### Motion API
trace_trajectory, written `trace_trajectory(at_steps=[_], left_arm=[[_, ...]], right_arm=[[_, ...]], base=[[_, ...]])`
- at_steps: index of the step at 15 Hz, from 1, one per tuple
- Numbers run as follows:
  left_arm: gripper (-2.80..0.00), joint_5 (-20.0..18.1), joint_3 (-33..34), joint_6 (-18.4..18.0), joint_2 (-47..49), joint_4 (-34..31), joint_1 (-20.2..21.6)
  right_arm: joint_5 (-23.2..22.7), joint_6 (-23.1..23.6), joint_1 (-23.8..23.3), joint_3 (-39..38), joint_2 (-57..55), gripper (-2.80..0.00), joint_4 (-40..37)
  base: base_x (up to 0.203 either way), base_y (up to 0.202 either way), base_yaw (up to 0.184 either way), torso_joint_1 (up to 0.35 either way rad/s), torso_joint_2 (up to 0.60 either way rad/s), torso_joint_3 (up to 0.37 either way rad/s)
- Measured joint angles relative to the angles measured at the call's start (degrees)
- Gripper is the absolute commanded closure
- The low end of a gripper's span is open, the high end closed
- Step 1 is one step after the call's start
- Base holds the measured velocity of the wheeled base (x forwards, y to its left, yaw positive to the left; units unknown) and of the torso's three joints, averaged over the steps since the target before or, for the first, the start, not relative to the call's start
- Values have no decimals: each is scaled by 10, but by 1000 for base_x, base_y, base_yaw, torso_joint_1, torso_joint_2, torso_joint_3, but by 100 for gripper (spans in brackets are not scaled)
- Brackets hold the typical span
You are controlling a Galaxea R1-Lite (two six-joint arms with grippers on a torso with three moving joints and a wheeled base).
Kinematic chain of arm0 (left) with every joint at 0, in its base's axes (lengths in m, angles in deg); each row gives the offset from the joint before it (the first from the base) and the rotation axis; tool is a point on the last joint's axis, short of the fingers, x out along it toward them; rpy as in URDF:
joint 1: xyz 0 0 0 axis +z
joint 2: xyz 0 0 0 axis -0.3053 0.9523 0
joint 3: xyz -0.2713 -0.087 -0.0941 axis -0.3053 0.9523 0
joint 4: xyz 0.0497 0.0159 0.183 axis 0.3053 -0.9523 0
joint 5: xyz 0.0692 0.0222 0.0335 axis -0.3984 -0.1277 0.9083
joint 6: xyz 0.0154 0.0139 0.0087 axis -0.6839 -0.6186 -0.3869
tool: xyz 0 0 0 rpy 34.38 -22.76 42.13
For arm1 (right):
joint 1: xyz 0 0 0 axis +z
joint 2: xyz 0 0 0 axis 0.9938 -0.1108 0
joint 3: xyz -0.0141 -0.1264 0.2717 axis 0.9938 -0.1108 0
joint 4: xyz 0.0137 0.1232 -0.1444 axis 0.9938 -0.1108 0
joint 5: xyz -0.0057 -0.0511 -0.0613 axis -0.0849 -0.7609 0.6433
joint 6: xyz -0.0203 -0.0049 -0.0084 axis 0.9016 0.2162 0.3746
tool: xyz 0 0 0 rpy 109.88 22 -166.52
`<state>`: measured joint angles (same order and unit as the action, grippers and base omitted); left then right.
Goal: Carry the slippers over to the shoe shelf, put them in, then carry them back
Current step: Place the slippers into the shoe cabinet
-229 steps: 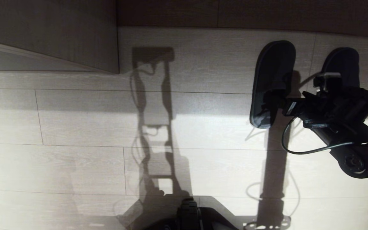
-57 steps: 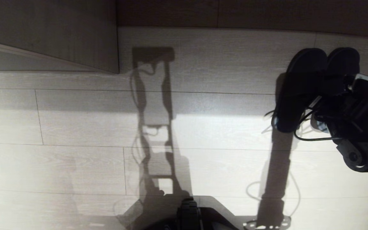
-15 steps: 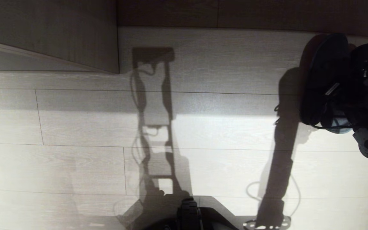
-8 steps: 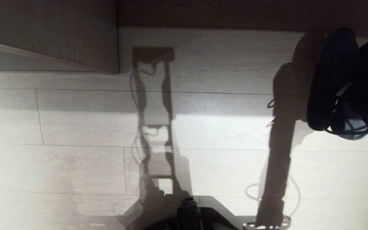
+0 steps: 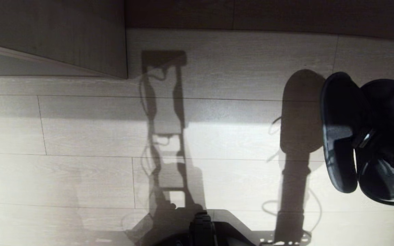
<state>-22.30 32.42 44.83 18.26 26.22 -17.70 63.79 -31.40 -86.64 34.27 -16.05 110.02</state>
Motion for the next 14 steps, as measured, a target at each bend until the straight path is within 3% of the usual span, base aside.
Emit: trace_trajectory(at_steps=[6,14], left_arm=[[0,0,0,0,0,0,0],[0,0,0,0,0,0,0]], right_arm=[[3,50,42,-127,174,0,-95],[-19,102,5,-221,446,0,-262]], base=[[0,0,0,0,0,0],[0,0,0,0,0,0]])
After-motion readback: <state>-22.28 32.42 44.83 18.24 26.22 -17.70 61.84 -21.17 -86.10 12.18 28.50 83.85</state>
